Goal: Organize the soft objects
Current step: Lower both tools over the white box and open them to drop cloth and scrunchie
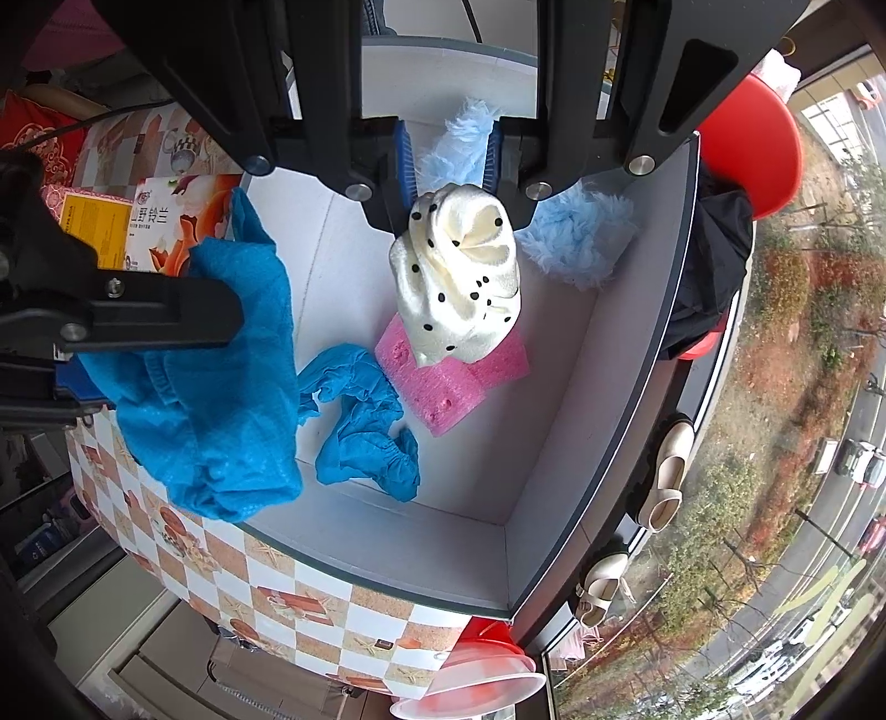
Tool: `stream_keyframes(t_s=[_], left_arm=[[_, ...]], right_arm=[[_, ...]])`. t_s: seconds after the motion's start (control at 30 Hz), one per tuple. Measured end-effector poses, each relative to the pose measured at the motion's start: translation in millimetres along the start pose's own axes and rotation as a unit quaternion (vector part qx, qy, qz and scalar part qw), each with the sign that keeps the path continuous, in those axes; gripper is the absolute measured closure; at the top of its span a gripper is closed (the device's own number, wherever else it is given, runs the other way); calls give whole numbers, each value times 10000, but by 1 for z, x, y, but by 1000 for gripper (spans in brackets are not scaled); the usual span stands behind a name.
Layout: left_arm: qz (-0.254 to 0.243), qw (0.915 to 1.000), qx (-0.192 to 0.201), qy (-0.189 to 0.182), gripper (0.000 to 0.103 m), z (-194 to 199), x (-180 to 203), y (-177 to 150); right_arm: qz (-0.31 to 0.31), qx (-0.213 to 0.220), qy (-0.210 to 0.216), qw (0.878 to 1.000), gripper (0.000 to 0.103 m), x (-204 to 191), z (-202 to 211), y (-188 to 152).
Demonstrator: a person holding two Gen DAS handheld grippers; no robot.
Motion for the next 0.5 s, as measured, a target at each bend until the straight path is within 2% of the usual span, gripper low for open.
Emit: stream_keyframes(t_s=[0.2,0.23,0.3,0.33,0.37,0.4,0.43,0.5], left_arm=[[-51,9999,-88,-19,79,-6,-1,-5],[-60,9999,-80,-42,75,-5,-1,-5],[-127,9999,-52,-86,53,-4,2,-5],[-169,9998,-15,-40,30,-2,3,-6],[-208,9998,42,-21,18,0,4,-6],[-209,9997,89,-64,18,2,5,-5],[-210,9997,95,-93,18,4,5,-4],[-204,9998,-26,-23,17,2,5,-3]], right_arm=[[7,-1,-10,10000,62,-1,-2,2],[6,2,-14,10000,62,-1,-2,3],[-4,10,-22,10000,62,-1,-2,5],[-28,-18,3,10000,52,-1,-3,6],[-83,-49,42,9999,43,0,-4,7],[-160,-49,8,9999,28,3,-4,8],[-235,-48,-105,9997,18,7,-3,8],[-422,-46,-196,9989,10,15,-1,8]])
Point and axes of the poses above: each gripper's, at about its wrist camera, not at the fingertips, and z roughly against the way its jaws point, x to its right, y to its top, the point moved 4 cm from there along -z, roughly the way its jaws point, and after that the axes turned 3 degrees about z, right-handed, at the moved point
